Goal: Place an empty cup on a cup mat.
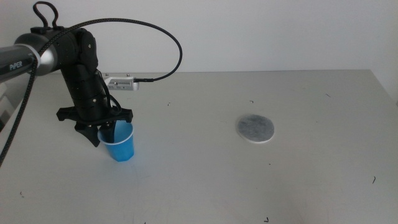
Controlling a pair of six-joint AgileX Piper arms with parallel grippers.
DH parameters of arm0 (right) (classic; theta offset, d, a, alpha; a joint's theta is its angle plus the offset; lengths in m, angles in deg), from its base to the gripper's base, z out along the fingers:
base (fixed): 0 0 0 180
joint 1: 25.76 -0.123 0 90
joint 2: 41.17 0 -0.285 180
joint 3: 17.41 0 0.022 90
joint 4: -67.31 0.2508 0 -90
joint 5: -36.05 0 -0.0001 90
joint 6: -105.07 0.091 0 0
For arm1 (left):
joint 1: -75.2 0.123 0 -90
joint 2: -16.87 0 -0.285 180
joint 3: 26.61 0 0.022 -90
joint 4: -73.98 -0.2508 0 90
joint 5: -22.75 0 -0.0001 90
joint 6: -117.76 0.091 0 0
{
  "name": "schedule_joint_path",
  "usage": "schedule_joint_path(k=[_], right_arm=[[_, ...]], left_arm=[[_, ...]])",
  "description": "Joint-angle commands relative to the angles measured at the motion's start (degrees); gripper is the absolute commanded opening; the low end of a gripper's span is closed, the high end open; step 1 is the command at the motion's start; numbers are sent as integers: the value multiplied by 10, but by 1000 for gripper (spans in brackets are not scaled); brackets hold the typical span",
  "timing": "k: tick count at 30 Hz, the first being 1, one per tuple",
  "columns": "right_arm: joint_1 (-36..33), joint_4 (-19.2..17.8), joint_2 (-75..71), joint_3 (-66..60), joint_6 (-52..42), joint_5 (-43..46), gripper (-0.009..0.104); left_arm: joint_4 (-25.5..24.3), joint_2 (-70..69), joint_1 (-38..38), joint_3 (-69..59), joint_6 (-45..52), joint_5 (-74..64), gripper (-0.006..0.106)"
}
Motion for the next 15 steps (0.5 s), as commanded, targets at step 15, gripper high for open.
schedule_joint_path(k=[15], right_arm=[[0,-8,-15,5,-3,43,94]], left_arm=[[42,-86,-1,71,-14,-69,0]])
